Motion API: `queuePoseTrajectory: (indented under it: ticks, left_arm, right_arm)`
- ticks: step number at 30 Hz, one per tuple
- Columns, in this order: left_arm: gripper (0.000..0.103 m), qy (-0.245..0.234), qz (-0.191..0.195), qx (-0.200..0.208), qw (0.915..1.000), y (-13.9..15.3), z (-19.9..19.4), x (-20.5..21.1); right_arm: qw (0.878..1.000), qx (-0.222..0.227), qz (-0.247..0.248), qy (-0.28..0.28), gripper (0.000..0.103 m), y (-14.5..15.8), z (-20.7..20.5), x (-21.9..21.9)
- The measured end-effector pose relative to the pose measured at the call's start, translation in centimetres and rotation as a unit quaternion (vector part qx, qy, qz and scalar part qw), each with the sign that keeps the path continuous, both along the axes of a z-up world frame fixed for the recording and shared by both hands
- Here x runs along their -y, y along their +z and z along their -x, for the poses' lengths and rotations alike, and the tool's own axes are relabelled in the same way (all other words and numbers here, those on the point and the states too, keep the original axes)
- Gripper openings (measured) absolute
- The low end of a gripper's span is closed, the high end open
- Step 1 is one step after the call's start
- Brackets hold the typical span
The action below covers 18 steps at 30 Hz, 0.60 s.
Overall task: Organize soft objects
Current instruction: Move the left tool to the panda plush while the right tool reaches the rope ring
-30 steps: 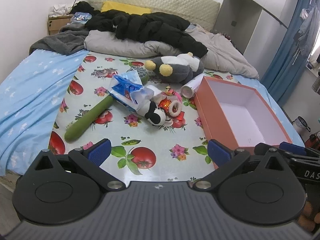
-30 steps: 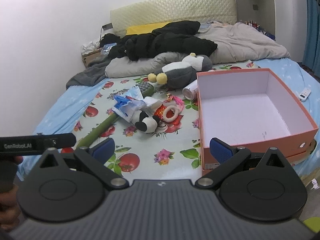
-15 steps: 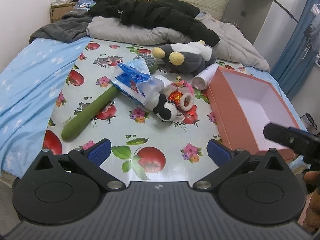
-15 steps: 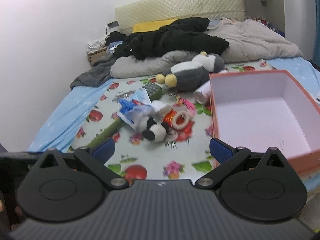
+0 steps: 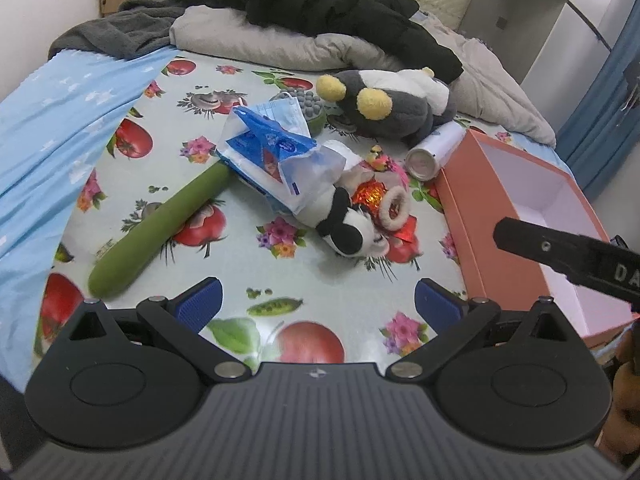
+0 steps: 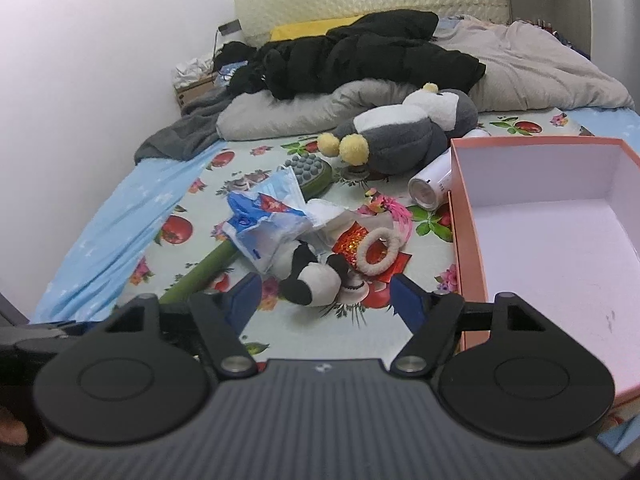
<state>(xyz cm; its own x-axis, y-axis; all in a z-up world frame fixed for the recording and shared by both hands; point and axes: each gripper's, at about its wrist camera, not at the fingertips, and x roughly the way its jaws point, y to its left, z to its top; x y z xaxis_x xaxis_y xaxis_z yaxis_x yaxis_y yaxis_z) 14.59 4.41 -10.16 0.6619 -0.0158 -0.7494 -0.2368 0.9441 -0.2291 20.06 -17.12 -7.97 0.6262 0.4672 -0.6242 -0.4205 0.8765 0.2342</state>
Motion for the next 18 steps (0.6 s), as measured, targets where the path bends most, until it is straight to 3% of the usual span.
queuePoseTrajectory:
  ticks: [6, 11, 13, 18]
  left_arm:
    - [0.101, -0.001, 0.017, 0.009, 0.9998, -2.1, -2.2, -0.9]
    - [0.087, -0.01, 0.034, 0.008, 0.9993, -4.0, -4.5, -1.0]
    - [0.074, -0.013, 0.05, 0.01, 0.9986, -4.8, -5.2, -1.2]
    - [0.064, -0.013, 0.077, 0.008, 0.9969, -6.8, -7.2, -1.5]
  right_arm:
    - [1.0, -0.018, -0.001, -0.005, 0.074, -1.5, -3.3, -1.5]
    - [0.999, -0.042, 0.0, -0.014, 0.073, -3.2, -6.6, -2.9]
    - [0.999, -0.044, 0.012, -0.028, 0.074, -4.1, -7.8, -3.6]
    - [0.997, -0.074, 0.004, -0.036, 0.073, -6.3, -10.8, -4.6]
